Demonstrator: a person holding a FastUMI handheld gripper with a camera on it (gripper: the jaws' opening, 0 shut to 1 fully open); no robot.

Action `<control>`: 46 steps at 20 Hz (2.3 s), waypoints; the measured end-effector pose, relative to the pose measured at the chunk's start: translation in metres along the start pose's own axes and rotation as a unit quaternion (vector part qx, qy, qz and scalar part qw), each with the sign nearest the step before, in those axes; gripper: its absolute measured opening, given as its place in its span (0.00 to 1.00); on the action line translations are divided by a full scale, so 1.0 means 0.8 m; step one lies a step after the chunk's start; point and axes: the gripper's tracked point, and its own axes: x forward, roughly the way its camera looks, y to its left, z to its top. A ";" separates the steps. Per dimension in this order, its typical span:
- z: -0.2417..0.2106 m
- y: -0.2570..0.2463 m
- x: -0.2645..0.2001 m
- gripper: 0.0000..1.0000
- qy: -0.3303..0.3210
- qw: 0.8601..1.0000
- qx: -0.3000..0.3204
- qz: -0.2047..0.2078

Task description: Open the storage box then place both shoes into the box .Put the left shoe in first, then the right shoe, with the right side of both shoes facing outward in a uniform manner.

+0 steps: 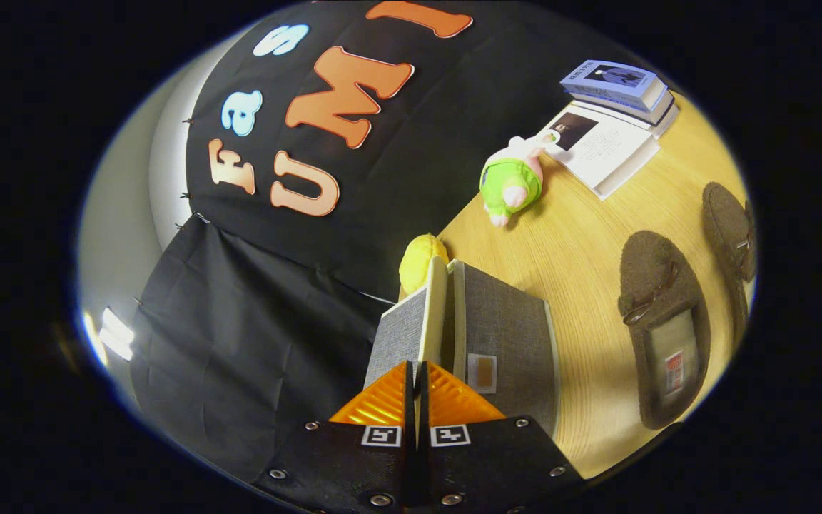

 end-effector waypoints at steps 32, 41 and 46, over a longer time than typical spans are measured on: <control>-0.098 0.268 0.147 0.19 0.062 0.974 -0.213 0.052; -0.020 0.195 0.094 0.98 -0.027 0.949 -0.311 -0.041; 0.042 0.105 0.026 0.98 -0.087 0.930 -0.332 -0.132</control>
